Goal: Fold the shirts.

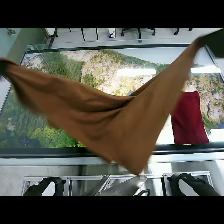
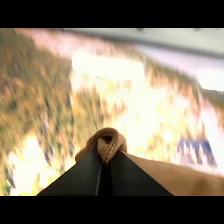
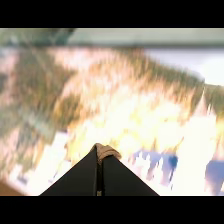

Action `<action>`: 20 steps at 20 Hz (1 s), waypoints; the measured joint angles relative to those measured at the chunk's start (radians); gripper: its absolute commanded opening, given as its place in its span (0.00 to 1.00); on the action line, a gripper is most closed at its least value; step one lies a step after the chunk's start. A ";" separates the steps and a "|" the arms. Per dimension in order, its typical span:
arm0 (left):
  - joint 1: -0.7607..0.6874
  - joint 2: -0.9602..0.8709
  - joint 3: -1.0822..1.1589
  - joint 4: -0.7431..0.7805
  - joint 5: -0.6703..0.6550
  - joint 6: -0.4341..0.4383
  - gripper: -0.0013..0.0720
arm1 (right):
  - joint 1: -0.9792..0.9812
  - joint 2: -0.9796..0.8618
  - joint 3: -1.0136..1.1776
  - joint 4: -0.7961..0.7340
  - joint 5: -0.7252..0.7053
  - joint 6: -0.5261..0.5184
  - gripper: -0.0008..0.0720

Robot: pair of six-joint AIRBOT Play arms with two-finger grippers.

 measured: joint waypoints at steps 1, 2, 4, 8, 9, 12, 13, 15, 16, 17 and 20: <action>-0.043 -0.044 -0.058 0.024 -0.014 0.006 0.04 | 0.012 -0.051 -0.054 0.004 0.003 0.000 0.04; -0.079 -0.084 -0.110 0.052 -0.027 0.006 0.04 | 0.026 -0.104 -0.109 0.008 0.018 0.000 0.04; -0.139 -0.164 -0.204 0.101 -0.076 0.010 0.04 | 0.056 -0.212 -0.205 0.014 0.064 0.000 0.04; -0.195 -0.320 -0.320 0.152 -0.159 0.014 0.04 | 0.097 -0.429 -0.298 0.084 0.128 -0.001 0.16; -0.200 -0.352 -0.331 0.156 -0.169 0.014 0.04 | 0.101 -0.467 -0.307 0.111 0.137 -0.001 0.43; -0.209 -0.424 -0.350 0.168 -0.196 0.016 0.04 | 0.088 -0.525 -0.320 0.165 0.136 0.000 0.50; -0.210 -0.438 -0.353 0.171 -0.202 0.017 0.04 | 0.073 -0.526 -0.321 0.172 0.115 0.002 0.50; -0.208 -0.455 -0.356 0.179 -0.211 0.017 0.04 | 0.035 -0.502 -0.326 0.180 0.053 0.008 0.50; -0.206 -0.461 -0.357 0.182 -0.212 0.016 0.04 | 0.018 -0.478 -0.339 0.179 0.005 0.009 0.51; -0.201 -0.465 -0.357 0.185 -0.214 0.016 0.04 | 0.006 -0.449 -0.365 0.173 -0.032 0.012 0.62; -0.190 -0.471 -0.359 0.189 -0.218 0.016 0.04 | 0.019 -0.326 -0.551 0.163 -0.086 0.031 0.72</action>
